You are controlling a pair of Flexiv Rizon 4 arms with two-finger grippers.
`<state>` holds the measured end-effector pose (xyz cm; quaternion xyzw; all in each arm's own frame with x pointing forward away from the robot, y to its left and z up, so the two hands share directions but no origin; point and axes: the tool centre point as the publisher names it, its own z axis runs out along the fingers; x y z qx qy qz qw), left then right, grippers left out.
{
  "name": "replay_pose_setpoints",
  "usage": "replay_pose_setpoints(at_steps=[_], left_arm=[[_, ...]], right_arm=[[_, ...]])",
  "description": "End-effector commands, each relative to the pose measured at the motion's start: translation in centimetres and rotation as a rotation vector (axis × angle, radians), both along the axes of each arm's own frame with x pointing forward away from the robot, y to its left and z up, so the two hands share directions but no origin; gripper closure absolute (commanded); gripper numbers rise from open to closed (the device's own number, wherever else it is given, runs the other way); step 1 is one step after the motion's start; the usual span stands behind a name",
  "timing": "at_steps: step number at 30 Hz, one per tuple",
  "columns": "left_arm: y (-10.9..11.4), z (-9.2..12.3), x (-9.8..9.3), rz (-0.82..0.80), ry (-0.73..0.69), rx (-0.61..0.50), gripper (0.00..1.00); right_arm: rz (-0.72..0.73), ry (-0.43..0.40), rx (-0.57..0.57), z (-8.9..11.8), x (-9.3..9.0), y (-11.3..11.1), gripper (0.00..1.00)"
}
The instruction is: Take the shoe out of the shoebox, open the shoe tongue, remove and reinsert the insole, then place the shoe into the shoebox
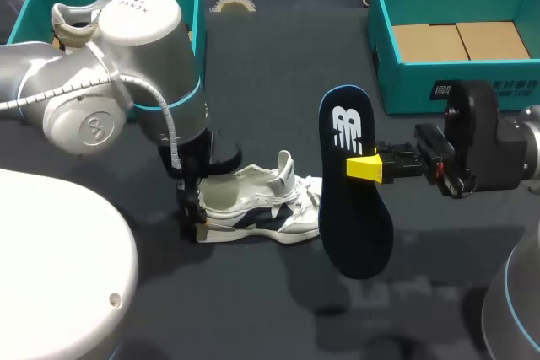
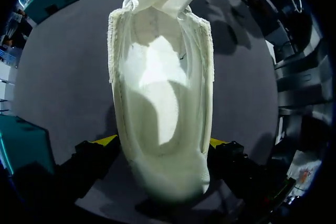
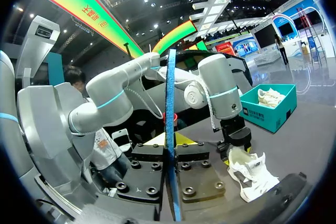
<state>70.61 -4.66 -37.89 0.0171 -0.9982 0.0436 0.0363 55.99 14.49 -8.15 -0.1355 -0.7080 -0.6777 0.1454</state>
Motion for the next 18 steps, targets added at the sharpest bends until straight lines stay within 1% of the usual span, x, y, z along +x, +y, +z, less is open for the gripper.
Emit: replay_pose_setpoints(at_steps=[1, 4, 10, 12, 14, 18], left_arm=[[0.0, 0.3, -0.2, -0.002, 0.001, 0.021, 0.0], [-0.1, 0.7, -0.2, -0.001, 0.004, 0.014, 0.0], [-0.5, 2.8, -0.3, -0.02, -0.008, -0.009, 0.0], [-0.7, 3.6, -0.1, -0.024, -0.008, -0.014, 0.0], [-0.9, 4.4, 0.1, -0.044, -0.012, -0.041, 0.0], [-1.7, 5.6, 0.7, -0.054, -0.032, -0.033, 0.0]], right_arm=[[-0.006, 0.001, -0.004, 0.0, -0.3, 0.0, 1.0], [-0.006, 0.001, -0.004, 0.0, -0.3, 0.0, 1.0], [-0.006, 0.001, -0.004, 0.0, -0.3, 0.0, 1.0], [-0.006, 0.001, -0.004, 0.0, -0.3, 0.0, 1.0], [-0.006, 0.001, -0.004, 0.0, -0.3, 0.0, 1.0], [-0.006, 0.001, -0.004, 0.0, -0.3, 0.0, 1.0]])
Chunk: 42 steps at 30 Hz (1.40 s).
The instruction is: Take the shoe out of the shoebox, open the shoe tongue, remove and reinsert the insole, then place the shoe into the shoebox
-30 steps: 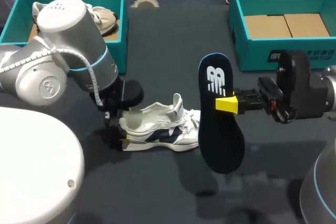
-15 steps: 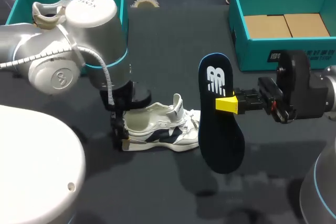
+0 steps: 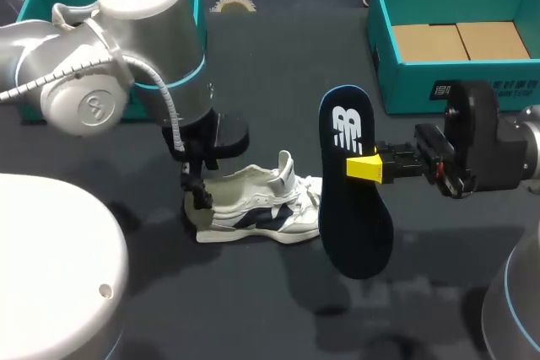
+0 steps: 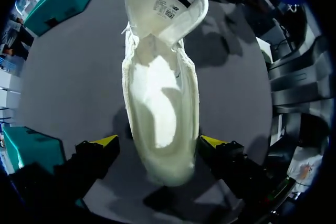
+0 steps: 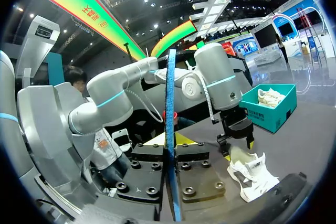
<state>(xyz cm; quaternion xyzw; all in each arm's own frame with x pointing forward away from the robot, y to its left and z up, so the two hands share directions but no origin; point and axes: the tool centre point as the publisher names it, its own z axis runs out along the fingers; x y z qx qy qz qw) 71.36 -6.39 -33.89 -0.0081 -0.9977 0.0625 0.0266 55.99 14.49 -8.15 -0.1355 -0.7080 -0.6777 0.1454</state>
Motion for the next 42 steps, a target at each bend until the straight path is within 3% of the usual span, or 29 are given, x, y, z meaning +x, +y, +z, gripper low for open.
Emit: replay_pose_setpoints(at_steps=[1, 10, 21, 24, 31, 38, 42], left_arm=[[-0.2, 1.7, 0.1, -0.006, -0.012, 0.008, 0.0], [-3.1, 1.5, 2.9, -0.003, -0.047, 0.028, 0.0], [-4.8, -1.3, 4.5, 0.044, -0.037, 0.002, 0.0], [-5.1, -2.2, 4.6, 0.045, -0.024, -0.006, 0.1], [-5.7, -3.4, 4.2, 0.047, -0.01, -0.007, 0.18], [-6.5, -4.4, 3.6, 0.044, 0.007, 0.005, 0.5], [-6.9, -4.6, 3.2, 0.031, 0.011, 0.014, 0.56]], right_arm=[[-0.006, 0.001, -0.004, 0.0, -0.3, 0.0, 1.0], [-0.006, 0.001, -0.004, 0.0, -0.3, 0.0, 1.0], [-0.006, 0.001, -0.004, 0.0, -0.3, 0.0, 1.0], [-0.006, 0.001, -0.004, 0.0, -0.3, 0.0, 1.0], [-0.006, 0.001, -0.004, 0.0, -0.3, 0.0, 1.0], [-0.006, 0.001, -0.004, 0.0, -0.3, 0.0, 1.0], [-0.006, 0.001, -0.004, 0.0, -0.3, 0.0, 1.0]])
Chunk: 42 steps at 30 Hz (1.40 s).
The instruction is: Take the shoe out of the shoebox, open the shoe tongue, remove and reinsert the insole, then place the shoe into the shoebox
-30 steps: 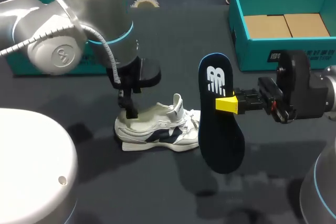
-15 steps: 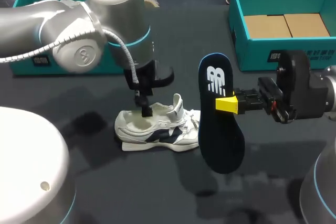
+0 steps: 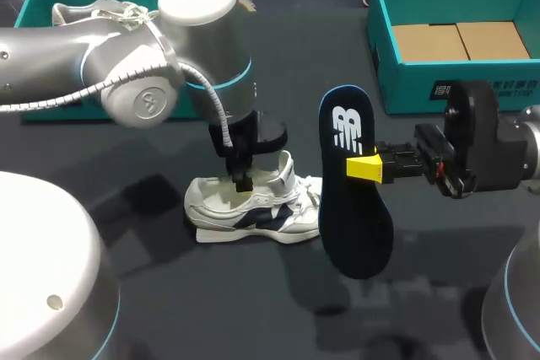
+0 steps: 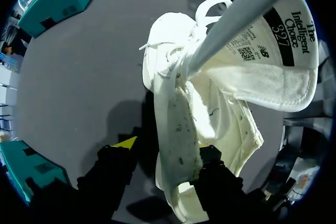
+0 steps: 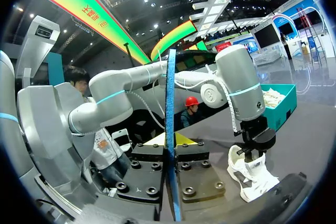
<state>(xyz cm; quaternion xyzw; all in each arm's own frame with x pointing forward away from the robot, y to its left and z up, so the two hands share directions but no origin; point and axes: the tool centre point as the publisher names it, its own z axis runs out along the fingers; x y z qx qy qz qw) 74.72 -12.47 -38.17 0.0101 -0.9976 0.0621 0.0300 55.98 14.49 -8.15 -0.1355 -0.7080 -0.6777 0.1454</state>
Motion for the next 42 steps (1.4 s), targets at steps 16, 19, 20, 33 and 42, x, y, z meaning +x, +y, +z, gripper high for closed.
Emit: replay_pose_setpoints(at_steps=[16, 19, 20, 33, 42], left_arm=[[-0.9, -0.1, -0.9, -0.026, 0.017, 0.02, 1.0], [-0.5, 0.7, -0.9, -0.067, 0.03, -0.01, 1.0], [-0.3, 1.1, -0.9, -0.084, 0.032, -0.021, 1.0], [0.4, 4.3, -1.7, -0.615, 0.061, -0.041, 1.0], [0.6, 4.3, -1.5, -0.64, 0.055, -0.059, 1.0]], right_arm=[[-0.006, 0.001, -0.004, 0.0, -0.3, 0.0, 1.0], [-0.006, 0.001, -0.004, 0.0, -0.3, 0.0, 1.0], [-0.006, 0.001, -0.004, 0.0, -0.3, 0.0, 1.0], [-0.006, 0.001, -0.004, 0.0, -0.3, 0.0, 1.0], [-0.006, 0.001, -0.004, 0.0, -0.3, 0.0, 1.0]])
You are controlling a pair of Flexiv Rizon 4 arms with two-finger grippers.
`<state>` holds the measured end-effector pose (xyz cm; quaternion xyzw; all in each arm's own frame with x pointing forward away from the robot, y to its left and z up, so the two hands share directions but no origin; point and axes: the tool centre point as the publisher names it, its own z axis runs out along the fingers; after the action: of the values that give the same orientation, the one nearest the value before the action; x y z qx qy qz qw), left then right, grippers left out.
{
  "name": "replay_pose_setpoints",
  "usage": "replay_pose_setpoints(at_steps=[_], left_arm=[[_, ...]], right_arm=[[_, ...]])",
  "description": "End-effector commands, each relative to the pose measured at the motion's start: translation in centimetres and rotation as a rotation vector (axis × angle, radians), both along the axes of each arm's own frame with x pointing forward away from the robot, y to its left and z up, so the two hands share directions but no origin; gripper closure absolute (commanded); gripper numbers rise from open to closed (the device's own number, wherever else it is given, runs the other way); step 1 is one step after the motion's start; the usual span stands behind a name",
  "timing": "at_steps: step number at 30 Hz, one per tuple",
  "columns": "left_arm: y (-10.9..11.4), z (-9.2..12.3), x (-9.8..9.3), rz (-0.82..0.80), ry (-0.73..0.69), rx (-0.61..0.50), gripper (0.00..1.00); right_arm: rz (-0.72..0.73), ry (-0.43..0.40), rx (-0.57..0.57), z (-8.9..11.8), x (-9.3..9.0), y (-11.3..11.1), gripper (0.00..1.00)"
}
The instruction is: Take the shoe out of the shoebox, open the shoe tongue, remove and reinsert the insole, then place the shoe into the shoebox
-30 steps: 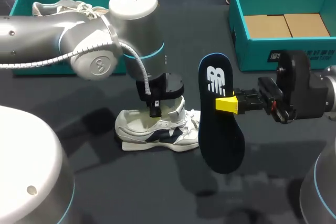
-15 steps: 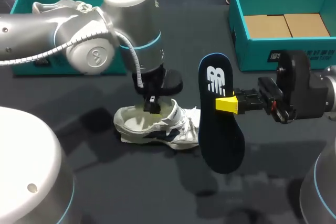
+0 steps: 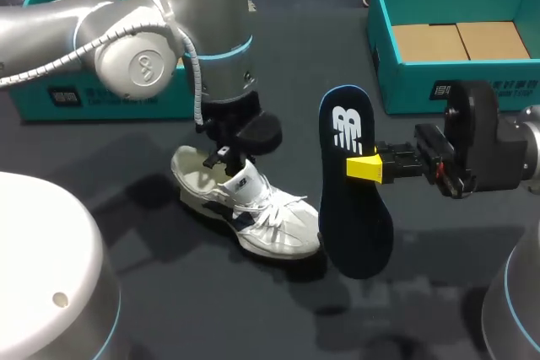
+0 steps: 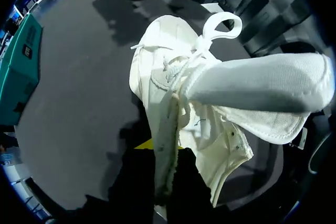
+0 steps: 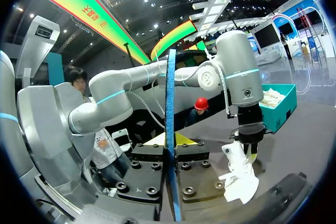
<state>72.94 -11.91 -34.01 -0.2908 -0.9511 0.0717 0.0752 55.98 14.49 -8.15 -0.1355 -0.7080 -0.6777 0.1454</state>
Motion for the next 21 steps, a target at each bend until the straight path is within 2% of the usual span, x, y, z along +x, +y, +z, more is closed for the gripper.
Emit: replay_pose_setpoints(at_steps=[1, 4, 5, 7, 8, 12, 17, 21], left_arm=[[0.1, 0.2, 0.5, -0.076, 0.0, -0.025, 1.0], [0.4, 0.3, 0.8, -0.242, -0.008, -0.041, 1.0], [0.4, 0.4, 0.8, -0.252, -0.017, -0.043, 1.0], [0.2, 0.7, 0.8, -0.386, -0.041, -0.046, 1.0], [0.1, 0.9, 0.9, -0.385, -0.045, -0.031, 1.0], [-0.7, 1.2, 1.0, -0.571, -0.081, -0.023, 1.0], [-1.6, 1.3, 0.4, -0.674, -0.098, -0.028, 1.0], [-2.5, 0.4, -0.4, -0.729, -0.138, -0.006, 1.0]], right_arm=[[-0.006, 0.001, -0.004, 0.0, -0.3, 0.0, 1.0], [-0.006, 0.001, -0.004, 0.0, -0.3, 0.0, 1.0], [-0.006, 0.001, -0.004, 0.0, -0.3, 0.0, 1.0], [-0.006, 0.001, -0.004, 0.0, -0.3, 0.0, 1.0], [-0.006, 0.001, -0.004, 0.0, -0.3, 0.0, 1.0], [-0.006, 0.001, -0.004, 0.0, -0.3, 0.0, 1.0], [-0.006, 0.001, -0.004, 0.0, -0.3, 0.0, 1.0], [-0.006, 0.001, -0.004, 0.0, -0.3, 0.0, 1.0]])
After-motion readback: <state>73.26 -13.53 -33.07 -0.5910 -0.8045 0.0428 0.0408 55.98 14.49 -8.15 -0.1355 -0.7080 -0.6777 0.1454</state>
